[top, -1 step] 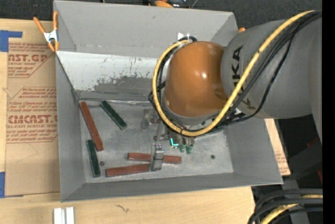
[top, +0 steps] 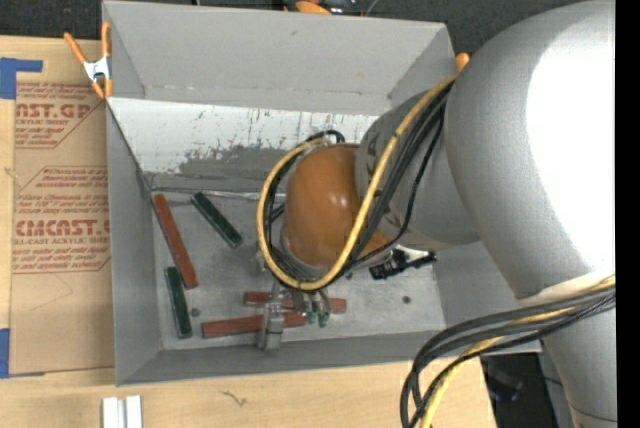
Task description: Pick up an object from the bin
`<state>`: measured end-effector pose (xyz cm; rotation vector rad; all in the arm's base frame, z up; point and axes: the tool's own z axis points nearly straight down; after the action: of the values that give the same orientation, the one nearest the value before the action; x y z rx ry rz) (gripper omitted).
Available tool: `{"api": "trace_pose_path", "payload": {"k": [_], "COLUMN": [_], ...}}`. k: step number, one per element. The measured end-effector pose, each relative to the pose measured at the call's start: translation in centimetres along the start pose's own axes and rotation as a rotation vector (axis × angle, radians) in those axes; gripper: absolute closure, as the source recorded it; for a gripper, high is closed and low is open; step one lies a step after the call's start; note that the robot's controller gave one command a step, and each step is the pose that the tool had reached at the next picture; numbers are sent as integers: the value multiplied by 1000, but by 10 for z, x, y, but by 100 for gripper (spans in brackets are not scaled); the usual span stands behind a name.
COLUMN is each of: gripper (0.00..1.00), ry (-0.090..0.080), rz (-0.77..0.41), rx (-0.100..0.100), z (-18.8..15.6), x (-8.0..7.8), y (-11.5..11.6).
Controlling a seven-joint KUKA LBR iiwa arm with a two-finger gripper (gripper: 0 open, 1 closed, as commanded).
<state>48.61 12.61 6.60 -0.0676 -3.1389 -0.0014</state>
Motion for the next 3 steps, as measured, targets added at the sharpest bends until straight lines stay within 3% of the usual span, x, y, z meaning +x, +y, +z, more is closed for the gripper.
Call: {"api": "trace_pose_path", "payload": {"k": [1,2,3], "gripper": [100,100,100], "ry": [0,-4,-3], "rz": [-1,123,320], "rx": [0,-3,-1], "z": [-3,-17,-57], "x": [0,-28,-24], "y": [0,62,55]}}
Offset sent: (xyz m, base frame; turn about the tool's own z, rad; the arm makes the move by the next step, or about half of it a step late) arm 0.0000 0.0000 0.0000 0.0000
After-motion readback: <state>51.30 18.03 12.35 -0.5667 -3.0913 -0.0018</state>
